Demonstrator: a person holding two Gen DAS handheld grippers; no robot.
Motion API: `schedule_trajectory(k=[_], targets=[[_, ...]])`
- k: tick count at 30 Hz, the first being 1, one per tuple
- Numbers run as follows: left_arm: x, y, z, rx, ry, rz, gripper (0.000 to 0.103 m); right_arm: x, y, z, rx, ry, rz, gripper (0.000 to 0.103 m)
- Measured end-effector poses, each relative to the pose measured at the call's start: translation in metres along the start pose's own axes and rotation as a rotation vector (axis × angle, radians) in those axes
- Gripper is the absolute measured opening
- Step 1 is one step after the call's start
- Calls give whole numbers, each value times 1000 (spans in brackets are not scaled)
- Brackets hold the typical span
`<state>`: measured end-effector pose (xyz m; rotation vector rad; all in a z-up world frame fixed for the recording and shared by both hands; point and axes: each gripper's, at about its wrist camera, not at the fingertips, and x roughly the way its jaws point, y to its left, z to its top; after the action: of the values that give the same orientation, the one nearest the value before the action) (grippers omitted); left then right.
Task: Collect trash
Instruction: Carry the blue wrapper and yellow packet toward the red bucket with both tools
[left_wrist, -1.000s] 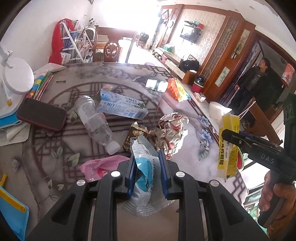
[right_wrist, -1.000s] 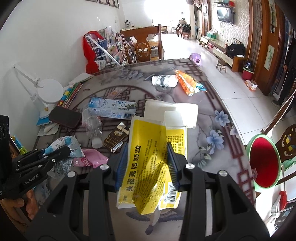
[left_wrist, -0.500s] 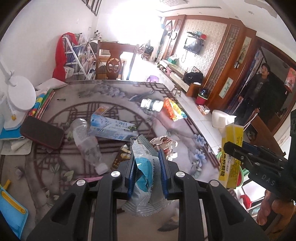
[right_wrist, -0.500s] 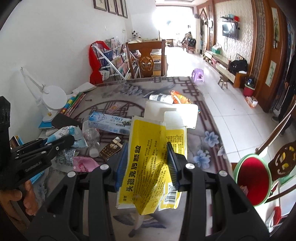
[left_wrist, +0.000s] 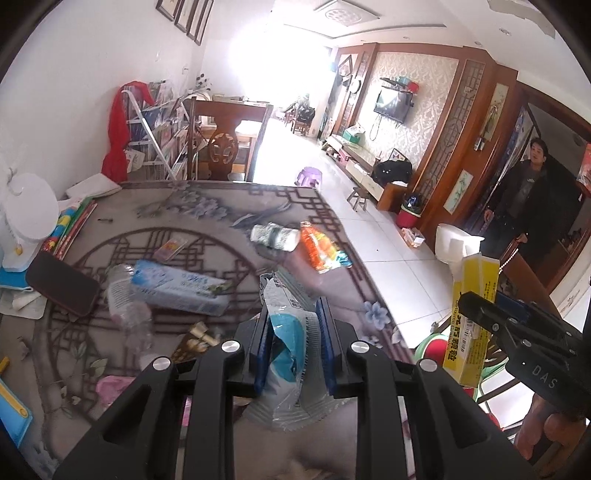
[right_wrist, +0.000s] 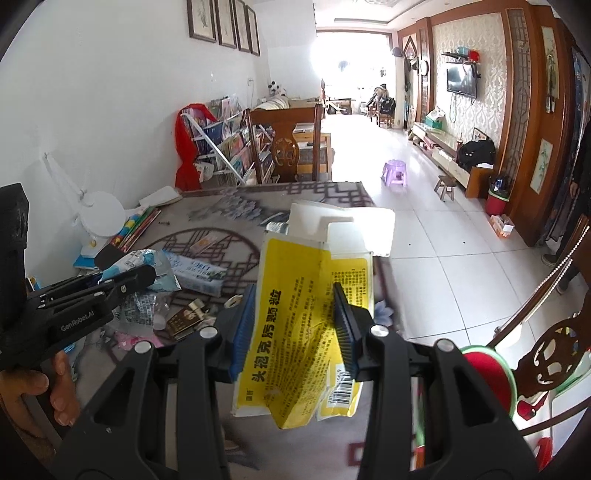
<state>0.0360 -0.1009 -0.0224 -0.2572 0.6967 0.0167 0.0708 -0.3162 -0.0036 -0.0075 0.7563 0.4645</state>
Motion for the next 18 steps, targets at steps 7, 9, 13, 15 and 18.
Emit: schedule_trajectory(k=[7,9,13,15,18], targets=[[15,-53,10,38,-1,-22,20,-10,-50,2,35,-23,-18,39],[21,-70,13,51,2,-35,20,-13,-64,1,52,-28,-30,39],[32,-99,16,79,7,-59,20,-17,-91,-1,84,-33,-61,39],[39,-116,18,97,14,-78,20,-21,-107,-3,105,-34,-82,39],[51,-139,18,125,30,-112,20,-26,-131,-8,137,-32,-118,39]])
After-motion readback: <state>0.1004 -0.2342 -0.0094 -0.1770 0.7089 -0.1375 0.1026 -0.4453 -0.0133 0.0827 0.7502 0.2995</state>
